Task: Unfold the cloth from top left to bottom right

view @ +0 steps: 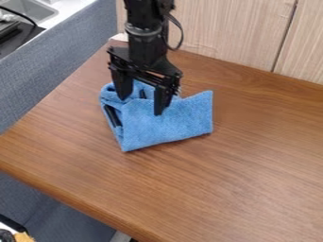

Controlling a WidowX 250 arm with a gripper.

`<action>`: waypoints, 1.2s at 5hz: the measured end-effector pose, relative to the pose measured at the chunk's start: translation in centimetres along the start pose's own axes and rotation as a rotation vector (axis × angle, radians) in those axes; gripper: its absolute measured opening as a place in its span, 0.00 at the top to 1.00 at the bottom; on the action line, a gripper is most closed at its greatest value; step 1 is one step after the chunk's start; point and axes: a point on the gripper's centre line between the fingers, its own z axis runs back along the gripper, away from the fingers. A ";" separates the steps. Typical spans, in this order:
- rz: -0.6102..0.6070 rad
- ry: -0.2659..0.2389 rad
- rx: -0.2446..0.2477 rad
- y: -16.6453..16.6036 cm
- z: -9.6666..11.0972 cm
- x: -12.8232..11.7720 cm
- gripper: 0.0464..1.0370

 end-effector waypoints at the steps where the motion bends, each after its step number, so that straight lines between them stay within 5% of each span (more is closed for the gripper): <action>1: 0.005 0.027 0.021 -0.6 -0.9 0.2 0.11; 3: 0.021 0.022 0.017 -0.2 -0.9 0.3 0.70; 4: 0.033 0.019 0.017 -0.1 -0.8 0.4 0.91; 5: 0.013 0.026 0.039 -0.8 0.0 0.3 0.99; 6: -0.021 -0.037 0.034 -1.9 2.2 0.5 0.99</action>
